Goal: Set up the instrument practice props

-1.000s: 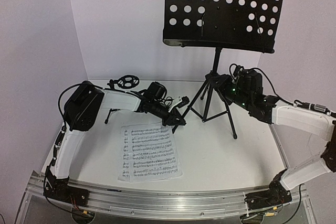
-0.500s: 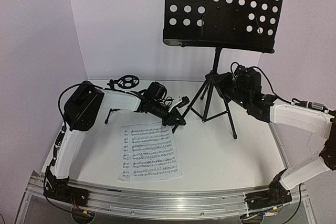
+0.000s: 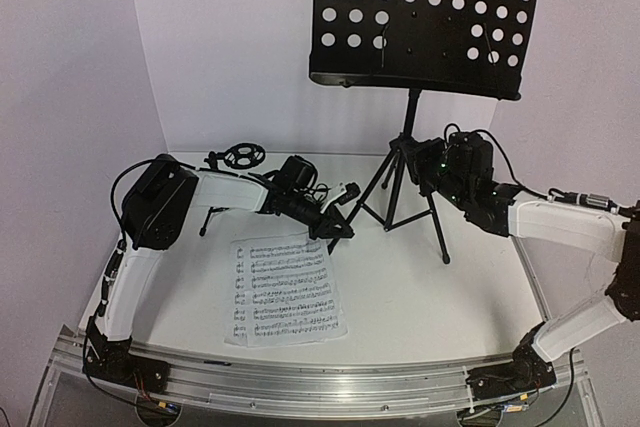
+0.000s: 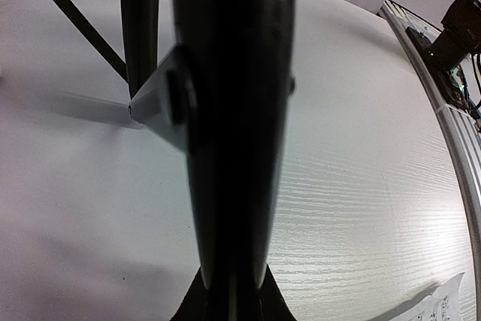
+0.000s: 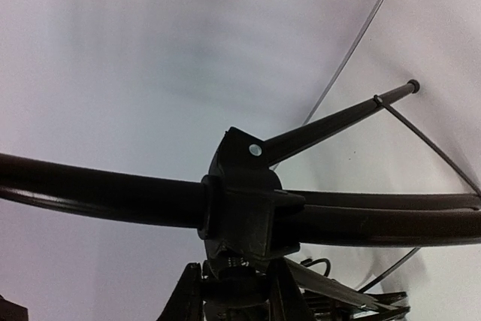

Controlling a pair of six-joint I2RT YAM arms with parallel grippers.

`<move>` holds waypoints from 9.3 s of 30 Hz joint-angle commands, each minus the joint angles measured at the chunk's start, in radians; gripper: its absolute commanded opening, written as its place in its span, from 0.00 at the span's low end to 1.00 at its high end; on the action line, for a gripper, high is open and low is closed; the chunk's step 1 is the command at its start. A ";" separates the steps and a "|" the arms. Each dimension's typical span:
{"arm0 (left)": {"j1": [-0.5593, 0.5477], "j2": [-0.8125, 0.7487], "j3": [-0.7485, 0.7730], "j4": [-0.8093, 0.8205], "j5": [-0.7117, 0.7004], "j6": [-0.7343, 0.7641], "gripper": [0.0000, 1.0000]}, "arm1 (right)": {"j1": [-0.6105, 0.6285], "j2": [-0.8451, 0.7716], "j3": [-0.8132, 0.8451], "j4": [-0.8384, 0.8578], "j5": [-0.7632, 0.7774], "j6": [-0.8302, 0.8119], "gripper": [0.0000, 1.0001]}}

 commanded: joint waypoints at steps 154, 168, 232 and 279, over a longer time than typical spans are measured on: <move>0.028 0.059 0.050 -0.053 0.008 0.060 0.00 | 0.082 0.059 -0.099 0.066 0.197 -0.034 0.00; 0.043 0.042 0.105 -0.081 0.009 0.039 0.32 | 0.081 -0.011 -0.042 -0.163 0.102 -0.303 0.13; 0.156 -1.038 -0.986 -0.031 -0.204 -0.165 0.77 | 0.249 0.710 0.553 -0.816 -0.412 -0.672 0.06; 0.191 -1.441 -0.707 0.066 -0.049 -0.453 1.00 | 0.517 0.059 1.082 -0.925 -0.281 -1.404 0.00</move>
